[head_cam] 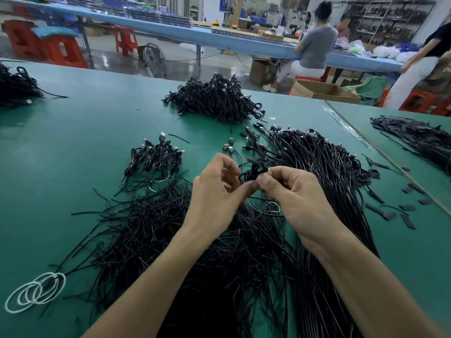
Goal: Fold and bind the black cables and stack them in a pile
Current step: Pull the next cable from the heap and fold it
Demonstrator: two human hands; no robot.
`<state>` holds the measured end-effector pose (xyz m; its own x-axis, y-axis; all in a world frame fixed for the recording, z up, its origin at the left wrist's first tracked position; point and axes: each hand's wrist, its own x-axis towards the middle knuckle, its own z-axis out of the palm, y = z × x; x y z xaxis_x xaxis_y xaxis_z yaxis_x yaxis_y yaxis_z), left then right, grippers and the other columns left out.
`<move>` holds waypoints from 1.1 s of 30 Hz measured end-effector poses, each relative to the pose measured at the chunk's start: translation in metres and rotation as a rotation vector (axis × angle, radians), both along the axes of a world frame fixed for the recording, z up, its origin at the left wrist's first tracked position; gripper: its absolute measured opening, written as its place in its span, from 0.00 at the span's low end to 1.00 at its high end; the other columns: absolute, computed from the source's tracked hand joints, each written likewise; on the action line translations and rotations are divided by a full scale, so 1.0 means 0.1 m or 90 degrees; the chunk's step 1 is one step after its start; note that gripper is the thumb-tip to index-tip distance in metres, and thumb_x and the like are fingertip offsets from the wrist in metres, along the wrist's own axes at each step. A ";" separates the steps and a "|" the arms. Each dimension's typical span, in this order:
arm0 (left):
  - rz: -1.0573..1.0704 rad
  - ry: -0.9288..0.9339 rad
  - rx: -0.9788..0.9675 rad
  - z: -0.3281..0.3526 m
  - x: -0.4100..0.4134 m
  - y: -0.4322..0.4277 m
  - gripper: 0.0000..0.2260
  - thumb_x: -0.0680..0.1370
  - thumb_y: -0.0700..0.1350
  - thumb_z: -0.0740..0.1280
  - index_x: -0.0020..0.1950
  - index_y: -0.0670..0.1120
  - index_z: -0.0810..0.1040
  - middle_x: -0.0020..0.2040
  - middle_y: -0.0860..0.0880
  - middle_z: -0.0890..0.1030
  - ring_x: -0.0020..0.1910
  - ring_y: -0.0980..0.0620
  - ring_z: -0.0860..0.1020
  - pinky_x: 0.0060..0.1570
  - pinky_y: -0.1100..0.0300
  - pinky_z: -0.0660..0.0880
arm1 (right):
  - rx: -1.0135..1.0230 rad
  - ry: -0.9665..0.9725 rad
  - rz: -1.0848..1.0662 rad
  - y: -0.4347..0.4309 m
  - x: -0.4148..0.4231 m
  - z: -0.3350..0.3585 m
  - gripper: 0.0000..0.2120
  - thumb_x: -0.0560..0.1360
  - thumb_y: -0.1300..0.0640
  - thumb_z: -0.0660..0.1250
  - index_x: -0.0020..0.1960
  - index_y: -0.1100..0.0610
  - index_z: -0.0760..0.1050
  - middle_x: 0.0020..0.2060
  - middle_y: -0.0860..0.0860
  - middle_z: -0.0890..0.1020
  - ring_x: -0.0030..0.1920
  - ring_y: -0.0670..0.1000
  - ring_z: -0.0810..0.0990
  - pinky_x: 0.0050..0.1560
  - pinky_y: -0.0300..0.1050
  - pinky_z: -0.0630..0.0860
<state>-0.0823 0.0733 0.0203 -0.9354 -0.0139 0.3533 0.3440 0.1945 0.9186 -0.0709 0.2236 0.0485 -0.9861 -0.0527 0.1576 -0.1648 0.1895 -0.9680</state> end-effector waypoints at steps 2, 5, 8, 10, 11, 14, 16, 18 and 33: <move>-0.045 -0.047 0.066 0.00 -0.01 -0.02 0.11 0.72 0.47 0.76 0.44 0.48 0.74 0.35 0.49 0.83 0.30 0.51 0.82 0.34 0.53 0.82 | 0.000 0.006 0.023 -0.02 0.02 -0.01 0.07 0.78 0.62 0.68 0.42 0.57 0.80 0.33 0.43 0.80 0.36 0.40 0.76 0.43 0.32 0.74; -0.117 -0.112 0.192 0.05 -0.03 -0.06 0.08 0.75 0.32 0.71 0.46 0.44 0.77 0.39 0.44 0.86 0.37 0.47 0.84 0.38 0.54 0.82 | 0.029 -0.008 0.058 -0.03 0.05 -0.05 0.07 0.78 0.61 0.68 0.42 0.56 0.81 0.34 0.45 0.81 0.36 0.41 0.76 0.43 0.33 0.74; -0.186 -0.135 0.332 0.13 -0.01 -0.09 0.07 0.78 0.34 0.65 0.48 0.45 0.76 0.46 0.42 0.86 0.45 0.48 0.84 0.40 0.62 0.79 | 0.065 -0.037 0.066 -0.03 0.06 -0.10 0.08 0.78 0.60 0.69 0.41 0.55 0.81 0.34 0.47 0.79 0.36 0.44 0.73 0.41 0.36 0.72; -0.229 -0.142 0.382 0.17 0.01 -0.11 0.06 0.74 0.39 0.63 0.49 0.47 0.75 0.45 0.44 0.86 0.43 0.51 0.83 0.40 0.63 0.78 | 0.076 -0.049 0.056 -0.02 0.06 -0.12 0.09 0.78 0.58 0.70 0.39 0.55 0.81 0.32 0.46 0.77 0.35 0.44 0.71 0.37 0.34 0.69; -0.247 -0.137 0.371 0.17 0.02 -0.13 0.06 0.74 0.40 0.63 0.50 0.47 0.75 0.42 0.45 0.86 0.41 0.53 0.83 0.40 0.63 0.77 | 0.073 -0.061 0.050 -0.01 0.05 -0.13 0.08 0.78 0.58 0.70 0.40 0.56 0.81 0.32 0.47 0.77 0.35 0.45 0.70 0.37 0.35 0.68; -0.266 -0.130 0.273 0.16 0.02 -0.16 0.04 0.76 0.45 0.67 0.49 0.47 0.76 0.39 0.46 0.86 0.40 0.51 0.83 0.49 0.56 0.78 | 0.016 -0.119 0.033 0.00 0.03 -0.14 0.11 0.74 0.51 0.73 0.43 0.60 0.82 0.32 0.50 0.75 0.33 0.46 0.69 0.37 0.38 0.67; -0.238 -0.094 0.152 0.12 0.01 -0.15 0.11 0.73 0.44 0.75 0.50 0.47 0.75 0.42 0.48 0.87 0.41 0.52 0.83 0.51 0.55 0.78 | -0.002 -0.137 0.001 0.02 0.00 -0.14 0.13 0.71 0.47 0.74 0.41 0.58 0.82 0.30 0.48 0.77 0.32 0.43 0.72 0.36 0.35 0.69; -0.192 -0.056 0.040 0.06 0.00 -0.13 0.18 0.68 0.44 0.80 0.50 0.49 0.74 0.46 0.55 0.84 0.39 0.58 0.78 0.42 0.63 0.75 | 0.008 -0.125 -0.039 0.05 -0.03 -0.15 0.08 0.77 0.55 0.71 0.41 0.57 0.81 0.33 0.50 0.80 0.36 0.46 0.75 0.41 0.38 0.73; -0.198 -0.282 0.302 0.05 -0.07 -0.14 0.09 0.77 0.45 0.71 0.55 0.45 0.77 0.38 0.50 0.85 0.37 0.53 0.82 0.36 0.62 0.79 | 0.018 -0.109 0.048 -0.02 -0.02 -0.15 0.09 0.79 0.60 0.67 0.41 0.57 0.79 0.24 0.40 0.76 0.26 0.36 0.72 0.31 0.26 0.67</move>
